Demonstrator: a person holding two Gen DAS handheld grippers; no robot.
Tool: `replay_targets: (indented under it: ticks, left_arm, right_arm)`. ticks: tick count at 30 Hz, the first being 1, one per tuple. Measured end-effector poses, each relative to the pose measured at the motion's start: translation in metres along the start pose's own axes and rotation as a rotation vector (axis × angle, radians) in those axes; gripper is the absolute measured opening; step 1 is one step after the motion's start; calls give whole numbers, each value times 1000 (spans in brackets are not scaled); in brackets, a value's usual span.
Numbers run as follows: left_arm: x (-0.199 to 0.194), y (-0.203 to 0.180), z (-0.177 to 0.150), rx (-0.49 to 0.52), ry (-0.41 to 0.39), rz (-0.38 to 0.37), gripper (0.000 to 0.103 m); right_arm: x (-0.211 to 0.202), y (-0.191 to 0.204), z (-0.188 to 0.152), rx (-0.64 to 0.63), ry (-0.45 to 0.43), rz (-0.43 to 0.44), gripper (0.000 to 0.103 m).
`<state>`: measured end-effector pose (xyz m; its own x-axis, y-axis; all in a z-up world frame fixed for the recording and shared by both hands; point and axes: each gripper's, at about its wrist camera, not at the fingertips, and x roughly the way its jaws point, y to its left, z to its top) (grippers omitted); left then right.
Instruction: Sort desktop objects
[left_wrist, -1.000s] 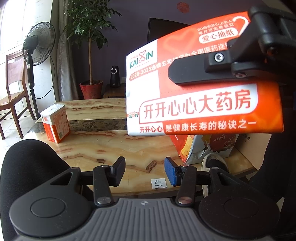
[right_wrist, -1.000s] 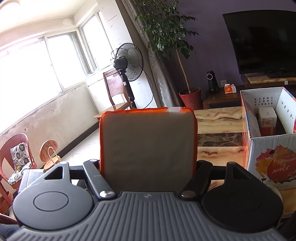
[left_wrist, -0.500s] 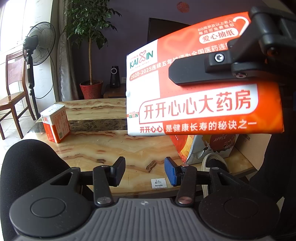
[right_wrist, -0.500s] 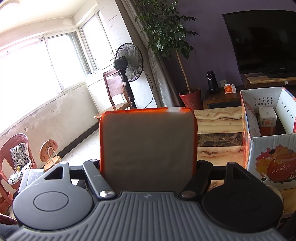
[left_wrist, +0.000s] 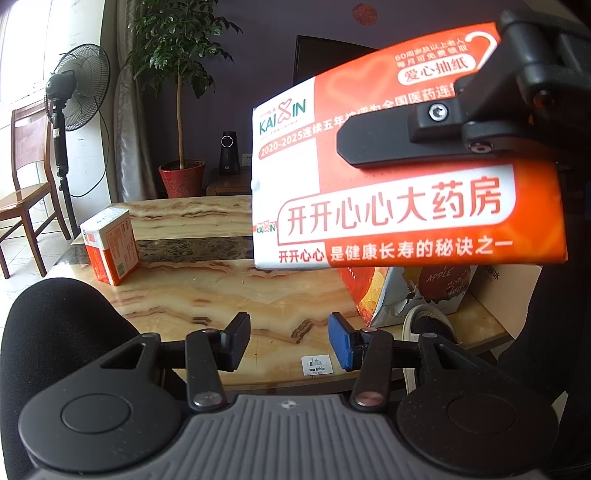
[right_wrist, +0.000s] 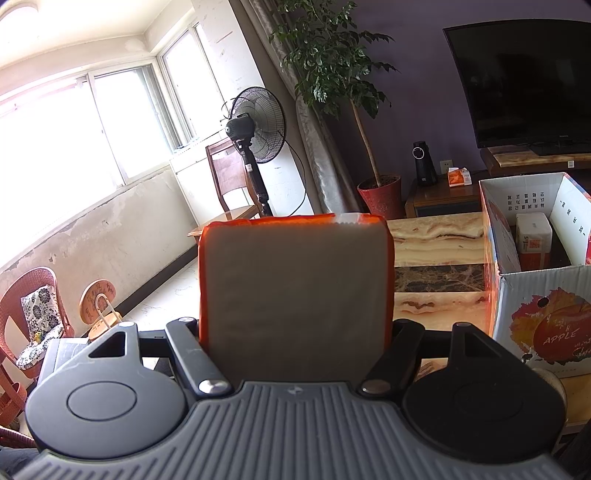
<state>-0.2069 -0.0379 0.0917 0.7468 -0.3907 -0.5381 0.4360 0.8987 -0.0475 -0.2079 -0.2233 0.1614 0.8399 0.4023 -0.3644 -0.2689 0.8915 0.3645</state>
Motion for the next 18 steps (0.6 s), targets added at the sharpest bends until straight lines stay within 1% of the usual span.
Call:
replay_targets:
  ticks: [18]
  left_arm:
    - [0,-1,0,1,0,1,48]
  right_arm:
    - [3,-6,3,6,-3,1,74]
